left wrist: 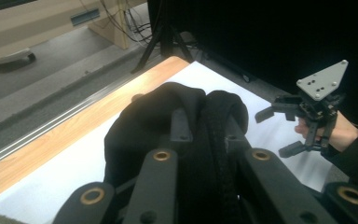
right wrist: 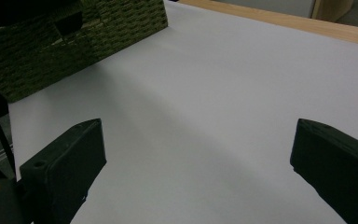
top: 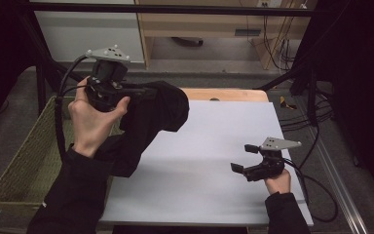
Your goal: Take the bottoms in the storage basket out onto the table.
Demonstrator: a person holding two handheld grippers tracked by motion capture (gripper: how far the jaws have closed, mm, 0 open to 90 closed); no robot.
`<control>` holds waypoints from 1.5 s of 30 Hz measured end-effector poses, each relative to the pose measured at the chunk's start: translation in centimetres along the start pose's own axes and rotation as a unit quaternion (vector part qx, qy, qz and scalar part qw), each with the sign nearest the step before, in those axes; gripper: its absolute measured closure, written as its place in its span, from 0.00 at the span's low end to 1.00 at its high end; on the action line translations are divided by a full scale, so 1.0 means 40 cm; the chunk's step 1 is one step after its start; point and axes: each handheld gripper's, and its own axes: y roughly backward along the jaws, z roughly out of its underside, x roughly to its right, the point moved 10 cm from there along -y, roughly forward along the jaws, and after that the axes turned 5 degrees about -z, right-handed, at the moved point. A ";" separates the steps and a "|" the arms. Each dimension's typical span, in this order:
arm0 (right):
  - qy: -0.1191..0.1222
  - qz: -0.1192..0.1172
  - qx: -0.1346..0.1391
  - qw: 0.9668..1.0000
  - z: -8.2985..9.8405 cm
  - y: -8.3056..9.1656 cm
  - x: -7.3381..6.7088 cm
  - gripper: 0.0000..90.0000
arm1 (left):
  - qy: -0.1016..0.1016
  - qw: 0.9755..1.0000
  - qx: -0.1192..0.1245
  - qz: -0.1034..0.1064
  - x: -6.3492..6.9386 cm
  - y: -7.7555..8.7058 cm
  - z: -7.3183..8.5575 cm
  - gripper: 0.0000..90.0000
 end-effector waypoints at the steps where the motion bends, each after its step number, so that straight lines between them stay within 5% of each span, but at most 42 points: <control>1: 0.000 0.000 0.001 1.000 0.000 0.001 0.000 0.04 | 0.001 1.000 0.000 0.000 0.003 -0.002 -0.001 0.89; 14: 0.000 -0.001 0.002 1.000 -0.001 0.002 -0.001 0.04 | -0.010 1.000 -0.006 0.015 0.040 -0.051 -0.010 0.89; 45: 0.001 0.001 0.002 1.000 -0.001 0.003 0.001 0.04 | -0.007 0.999 -0.020 0.031 0.036 -0.197 0.107 0.89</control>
